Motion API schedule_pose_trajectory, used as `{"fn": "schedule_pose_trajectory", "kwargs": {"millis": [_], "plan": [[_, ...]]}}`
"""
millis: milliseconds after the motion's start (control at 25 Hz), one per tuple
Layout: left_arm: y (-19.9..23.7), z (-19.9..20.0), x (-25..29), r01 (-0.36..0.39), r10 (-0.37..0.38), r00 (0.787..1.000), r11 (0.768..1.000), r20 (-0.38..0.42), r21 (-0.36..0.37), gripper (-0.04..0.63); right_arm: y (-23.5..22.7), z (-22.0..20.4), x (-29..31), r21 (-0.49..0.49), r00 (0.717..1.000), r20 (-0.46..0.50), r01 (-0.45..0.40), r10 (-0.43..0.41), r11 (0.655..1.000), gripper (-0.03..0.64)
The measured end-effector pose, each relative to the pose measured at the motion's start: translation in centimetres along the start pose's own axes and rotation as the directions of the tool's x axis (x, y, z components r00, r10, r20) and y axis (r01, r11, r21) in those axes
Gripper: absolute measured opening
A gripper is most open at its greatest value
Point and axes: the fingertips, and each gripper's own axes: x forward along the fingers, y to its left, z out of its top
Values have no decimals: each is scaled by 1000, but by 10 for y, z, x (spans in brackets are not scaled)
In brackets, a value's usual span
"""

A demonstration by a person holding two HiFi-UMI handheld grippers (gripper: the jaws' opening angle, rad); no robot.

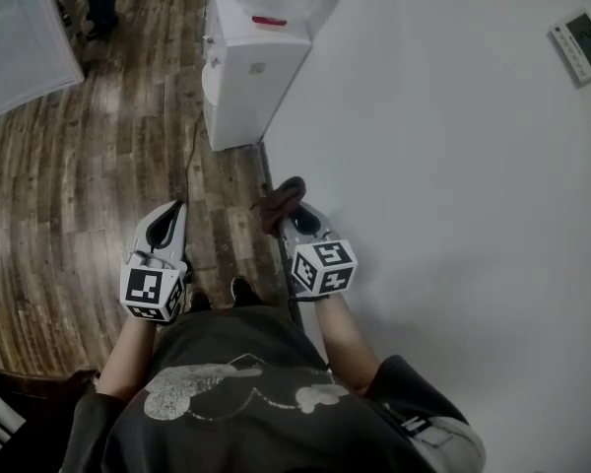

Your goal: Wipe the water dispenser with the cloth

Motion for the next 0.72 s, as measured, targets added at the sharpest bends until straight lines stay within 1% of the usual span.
{"fn": "schedule_pose_trajectory", "kwargs": {"millis": [200,360,520,720], "plan": [[19,3,-5,36,-37,999,999,16,21,18,5,-14,0,26,997,3,72,-72,997,60],[37,-2,5,34,-34,999,999,-1,33,18,-6,-21,3,62,993,-2,114,-115,991,60],[47,-6,25,31,-31,999,998,-7,47,20,-31,-18,18,87,989,4,150,-151,985,61],[55,-7,84,48,-46,998,997,-42,61,18,-80,2,76,113,985,16,168,-171,979,61]]}}
